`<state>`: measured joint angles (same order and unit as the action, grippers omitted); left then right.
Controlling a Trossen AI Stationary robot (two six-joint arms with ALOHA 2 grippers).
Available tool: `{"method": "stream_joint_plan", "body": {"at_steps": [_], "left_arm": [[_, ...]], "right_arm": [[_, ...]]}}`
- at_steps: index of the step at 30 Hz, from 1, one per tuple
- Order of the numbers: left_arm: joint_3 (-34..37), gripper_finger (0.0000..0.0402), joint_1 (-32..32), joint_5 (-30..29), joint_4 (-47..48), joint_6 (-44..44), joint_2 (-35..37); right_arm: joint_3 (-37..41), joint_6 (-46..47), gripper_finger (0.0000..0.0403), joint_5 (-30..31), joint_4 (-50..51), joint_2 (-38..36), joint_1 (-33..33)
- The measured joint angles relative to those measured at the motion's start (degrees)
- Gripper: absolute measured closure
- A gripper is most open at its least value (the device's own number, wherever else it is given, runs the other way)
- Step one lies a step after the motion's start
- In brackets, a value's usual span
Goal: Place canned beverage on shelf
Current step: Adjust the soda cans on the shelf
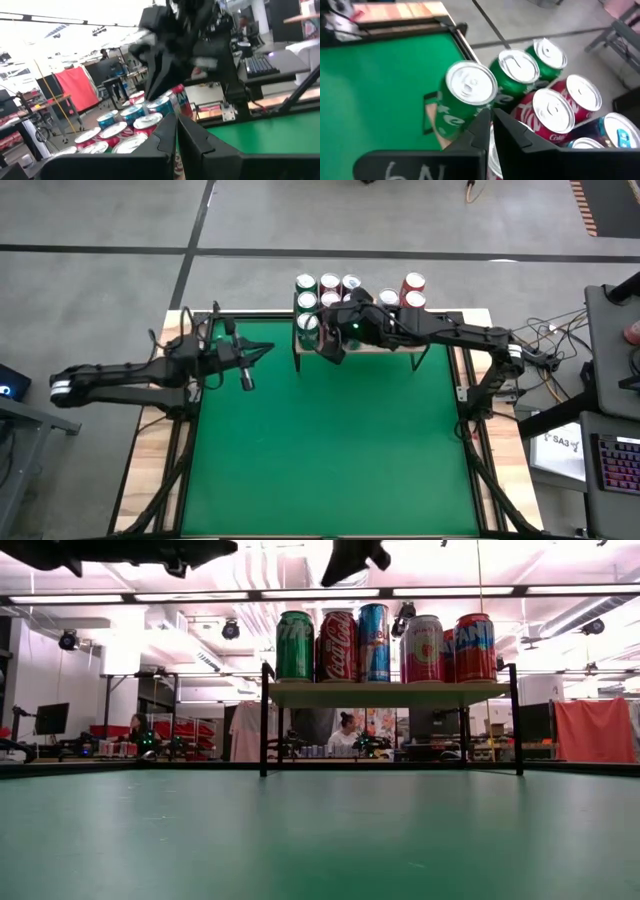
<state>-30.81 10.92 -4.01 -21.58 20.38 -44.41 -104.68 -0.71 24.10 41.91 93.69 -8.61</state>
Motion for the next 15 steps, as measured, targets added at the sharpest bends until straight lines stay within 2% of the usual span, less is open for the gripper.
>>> {"method": "stream_joint_plan", "body": {"at_steps": [7,15], "left_arm": [[0.02,0.0401,0.00,-0.02,3.08,-0.55,3.55],[0.02,0.0401,0.00,-0.02,4.21,-0.54,4.07]], "right_arm": [[0.02,0.75,0.0394,-0.02,1.57,1.75,-2.65],[0.02,1.26,0.0394,-0.03,2.34,1.77,-2.81]]}}
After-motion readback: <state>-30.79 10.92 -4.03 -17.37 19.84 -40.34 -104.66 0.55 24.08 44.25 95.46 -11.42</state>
